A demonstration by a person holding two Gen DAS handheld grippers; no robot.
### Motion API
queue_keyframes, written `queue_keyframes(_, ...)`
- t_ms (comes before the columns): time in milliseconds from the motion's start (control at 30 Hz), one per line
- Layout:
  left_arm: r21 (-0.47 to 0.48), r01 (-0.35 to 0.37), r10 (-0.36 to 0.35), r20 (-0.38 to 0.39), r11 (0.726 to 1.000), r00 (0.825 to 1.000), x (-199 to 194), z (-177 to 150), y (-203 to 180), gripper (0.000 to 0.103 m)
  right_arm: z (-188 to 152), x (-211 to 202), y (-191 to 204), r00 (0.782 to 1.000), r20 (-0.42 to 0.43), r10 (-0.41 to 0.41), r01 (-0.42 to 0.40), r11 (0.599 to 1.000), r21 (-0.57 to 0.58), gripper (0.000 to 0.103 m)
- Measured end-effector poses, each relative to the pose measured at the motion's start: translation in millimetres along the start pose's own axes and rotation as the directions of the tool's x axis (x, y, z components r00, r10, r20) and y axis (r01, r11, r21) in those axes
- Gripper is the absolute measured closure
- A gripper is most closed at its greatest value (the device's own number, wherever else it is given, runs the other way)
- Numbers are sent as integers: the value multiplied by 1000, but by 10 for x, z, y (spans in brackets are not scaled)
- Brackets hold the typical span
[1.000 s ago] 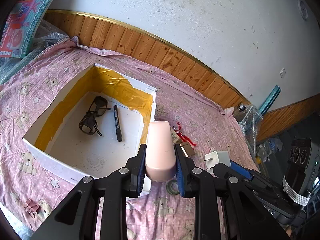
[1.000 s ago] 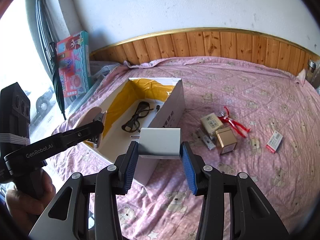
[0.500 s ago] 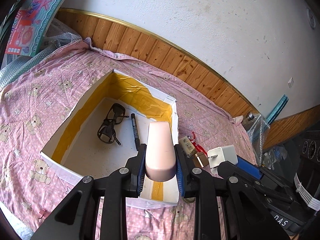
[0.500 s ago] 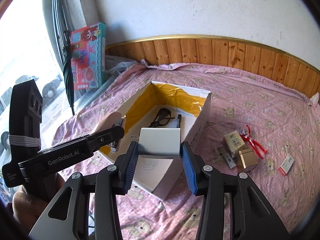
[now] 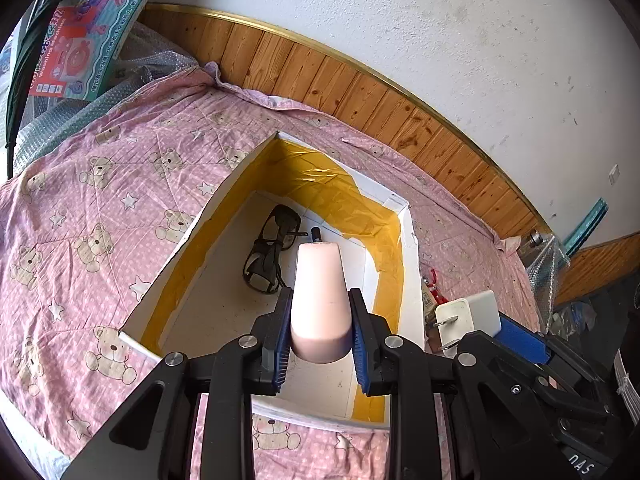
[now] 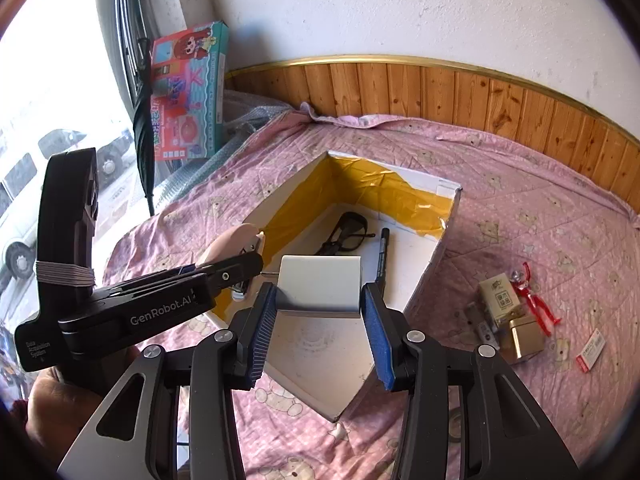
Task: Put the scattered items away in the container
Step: 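Lower the held stapler and charger into the white box, then open the left tool releasing the stapler while the right tool releases the charger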
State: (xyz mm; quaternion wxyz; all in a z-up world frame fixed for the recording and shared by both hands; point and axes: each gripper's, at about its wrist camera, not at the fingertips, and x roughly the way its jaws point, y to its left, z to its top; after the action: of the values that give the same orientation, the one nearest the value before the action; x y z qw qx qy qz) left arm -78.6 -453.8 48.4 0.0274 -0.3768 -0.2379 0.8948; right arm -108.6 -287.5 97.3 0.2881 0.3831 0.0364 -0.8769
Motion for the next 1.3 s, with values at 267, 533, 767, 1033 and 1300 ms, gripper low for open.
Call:
queue_keyframes(267, -5, -5, 5, -30, 1000, 1000, 207, 128, 73, 76, 101, 253, -51, 999, -33, 6, -6, 1000, -2, 57)
queue_keyframes(533, -36, -11, 8, -88, 999, 996, 440, 241, 235, 76, 225, 531, -105, 996, -82, 24, -26, 999, -27, 57)
queue_keyframes(767, -57, -8, 1, -129, 998, 992, 554, 280, 389, 76, 342, 776, -138, 991, -128, 35, -40, 999, -38, 57)
queue_keyframes(1033, -70, -26, 14, -162, 997, 987, 614, 259, 531, 76, 384, 1055, -116, 980, -195, 38, -49, 997, -56, 57)
queue_keyframes(1300, -47, -53, 43, -194, 997, 980, 698, 264, 546, 74, 411, 1182, -118, 971, -232, 52, -62, 997, -35, 56)
